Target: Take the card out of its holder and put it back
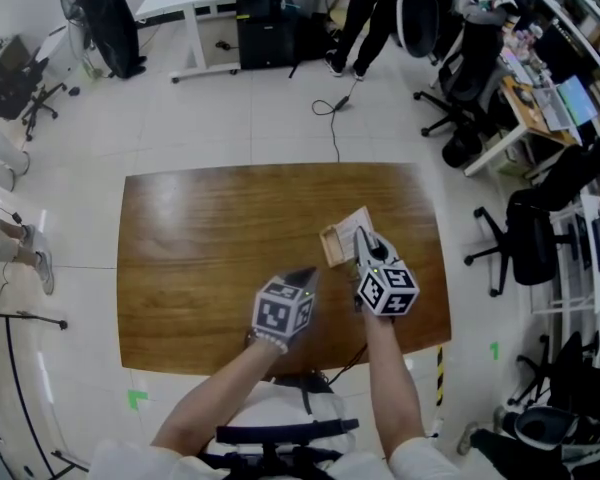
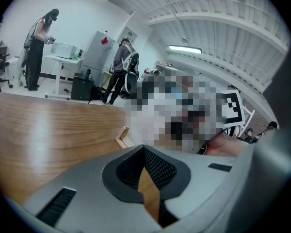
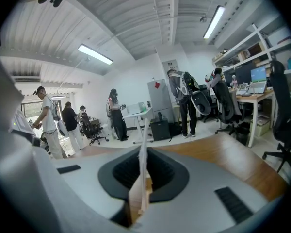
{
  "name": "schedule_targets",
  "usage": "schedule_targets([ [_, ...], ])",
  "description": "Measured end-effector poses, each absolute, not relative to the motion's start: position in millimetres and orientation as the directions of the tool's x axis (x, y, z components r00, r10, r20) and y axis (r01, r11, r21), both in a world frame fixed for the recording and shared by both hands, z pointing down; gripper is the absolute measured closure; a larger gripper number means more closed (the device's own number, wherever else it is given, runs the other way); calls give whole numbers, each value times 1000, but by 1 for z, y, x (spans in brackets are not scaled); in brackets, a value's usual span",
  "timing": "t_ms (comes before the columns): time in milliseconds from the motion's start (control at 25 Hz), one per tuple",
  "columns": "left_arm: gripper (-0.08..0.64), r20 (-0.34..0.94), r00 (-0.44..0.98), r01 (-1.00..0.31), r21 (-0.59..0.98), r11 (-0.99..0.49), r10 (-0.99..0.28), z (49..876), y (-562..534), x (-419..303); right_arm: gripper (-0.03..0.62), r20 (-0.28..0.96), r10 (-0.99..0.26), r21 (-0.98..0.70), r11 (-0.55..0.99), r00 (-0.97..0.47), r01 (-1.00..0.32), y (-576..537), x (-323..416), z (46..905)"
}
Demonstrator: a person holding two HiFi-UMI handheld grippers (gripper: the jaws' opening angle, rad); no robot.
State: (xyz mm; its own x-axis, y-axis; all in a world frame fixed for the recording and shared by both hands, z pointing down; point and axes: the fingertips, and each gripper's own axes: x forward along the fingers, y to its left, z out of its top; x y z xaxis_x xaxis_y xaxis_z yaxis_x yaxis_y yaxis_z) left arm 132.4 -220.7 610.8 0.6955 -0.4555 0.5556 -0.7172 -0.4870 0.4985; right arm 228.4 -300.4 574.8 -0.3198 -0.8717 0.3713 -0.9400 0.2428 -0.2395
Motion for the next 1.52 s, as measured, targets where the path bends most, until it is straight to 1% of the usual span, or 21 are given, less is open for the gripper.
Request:
schedule_targets([
  [400, 565, 532, 693, -720, 480, -501, -486, 591, -212, 130, 577, 283, -910, -268, 227, -302, -936, -275, 242, 524],
  [800, 565, 507, 672, -740, 430, -517, -540, 570, -201, 112, 577, 246, -934, -277, 187, -258, -942, -199, 251, 476],
  [1080, 563, 480, 677, -736, 411, -538, -559, 553, -186, 116, 577, 258, -945, -242, 137, -200, -960, -139, 258, 463],
  [1360, 563, 461, 669, -742, 375, -555, -583, 538, -177, 119, 576, 312, -930, -275, 106, -193, -956, -106, 251, 496],
  [1520, 563, 461, 661, -749, 357, -559, -592, 536, -173, 118, 577, 320, -928, -297, 94, -192, -950, -100, 251, 505],
])
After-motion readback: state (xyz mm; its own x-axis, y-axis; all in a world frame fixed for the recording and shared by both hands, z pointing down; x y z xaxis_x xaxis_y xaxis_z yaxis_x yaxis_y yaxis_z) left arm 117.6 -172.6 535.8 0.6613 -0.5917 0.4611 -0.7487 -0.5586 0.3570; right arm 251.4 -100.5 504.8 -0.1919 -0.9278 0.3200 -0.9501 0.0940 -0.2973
